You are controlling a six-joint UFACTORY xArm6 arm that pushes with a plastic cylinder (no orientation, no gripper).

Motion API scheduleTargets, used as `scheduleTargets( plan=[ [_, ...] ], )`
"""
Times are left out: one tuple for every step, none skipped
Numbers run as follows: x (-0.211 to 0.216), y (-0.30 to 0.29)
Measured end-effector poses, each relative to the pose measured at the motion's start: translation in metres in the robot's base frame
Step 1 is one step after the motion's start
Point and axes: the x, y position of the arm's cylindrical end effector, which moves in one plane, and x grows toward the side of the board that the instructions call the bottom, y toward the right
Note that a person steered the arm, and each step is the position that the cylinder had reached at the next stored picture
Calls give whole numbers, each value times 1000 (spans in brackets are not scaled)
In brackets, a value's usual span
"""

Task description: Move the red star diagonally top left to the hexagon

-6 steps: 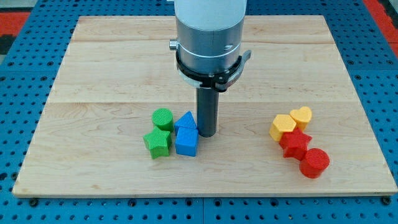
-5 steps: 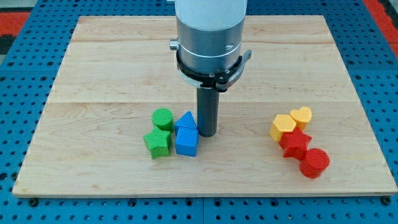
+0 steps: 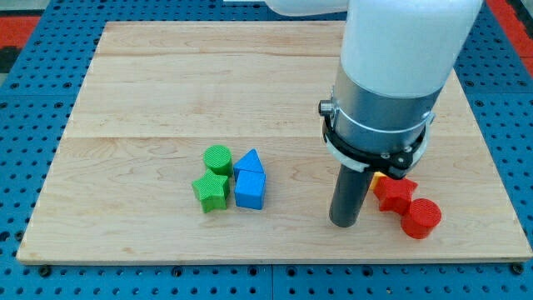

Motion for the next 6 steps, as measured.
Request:
scheduleTargets(
  plan=[
    [0,1],
    [2,1],
    [8,1],
    [17,30],
    [27,69],
    [31,105]
  ],
)
